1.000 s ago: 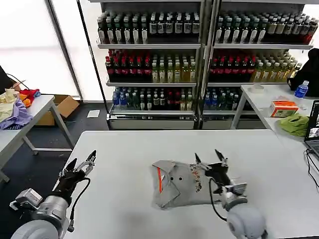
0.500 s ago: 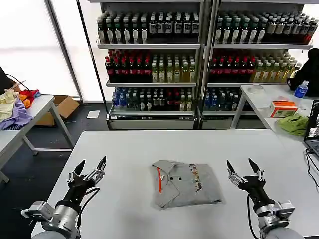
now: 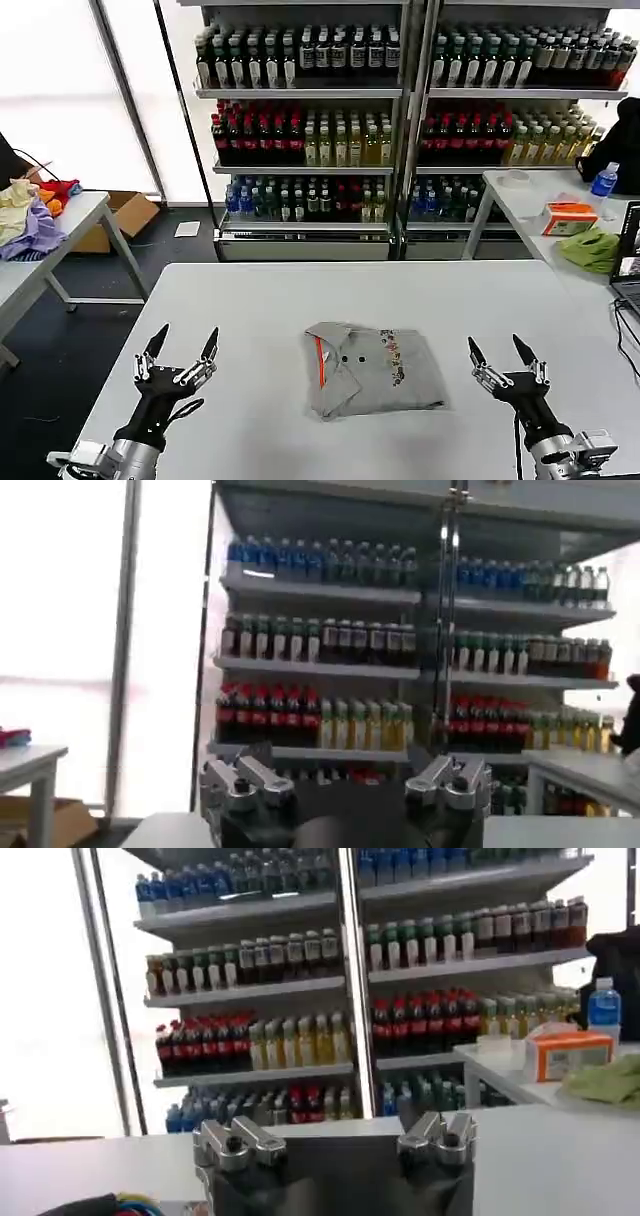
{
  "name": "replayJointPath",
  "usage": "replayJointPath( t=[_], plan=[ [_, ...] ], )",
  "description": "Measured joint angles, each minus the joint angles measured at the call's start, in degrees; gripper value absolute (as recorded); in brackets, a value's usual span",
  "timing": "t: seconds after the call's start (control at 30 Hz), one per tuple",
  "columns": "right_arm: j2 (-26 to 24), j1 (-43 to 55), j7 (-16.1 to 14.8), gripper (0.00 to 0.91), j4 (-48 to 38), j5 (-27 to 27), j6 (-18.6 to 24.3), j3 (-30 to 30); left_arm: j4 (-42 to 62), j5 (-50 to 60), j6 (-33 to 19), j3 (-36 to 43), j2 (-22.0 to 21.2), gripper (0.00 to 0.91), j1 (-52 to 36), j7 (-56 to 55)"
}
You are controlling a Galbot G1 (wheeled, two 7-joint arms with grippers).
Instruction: Fold and organize the clothes.
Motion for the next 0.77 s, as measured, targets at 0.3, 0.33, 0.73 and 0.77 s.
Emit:
replayJointPath(
  t=[0.3, 0.33, 0.73, 0.77],
  plan=[
    [0.6, -1.4, -1.6, 0.907, -0.4, -1.1, 1.7, -1.2, 0.4, 4.5, -2.5, -2.0, -2.9, 0.907, 1.6, 2.4],
    [0.7, -1.4, -1.9, 0.907, -0.6, -1.4, 1.8, -1.5, 0.6, 4.8, -2.6, -2.2, -3.1, 0.907, 1.7, 2.7],
    [1.7, -2.4, -3.5, 0.907, -1.1, -3.7, 3.1, -3.4, 0.4, 7.4, -2.9, -3.8, -4.0, 0.907, 3.6, 4.2],
    [1.9, -2.4, -3.5, 0.907, -1.1, -3.8, 3.1, -3.5, 0.4, 7.6, -2.9, -3.9, -4.0, 0.907, 3.8, 4.4]
  ],
)
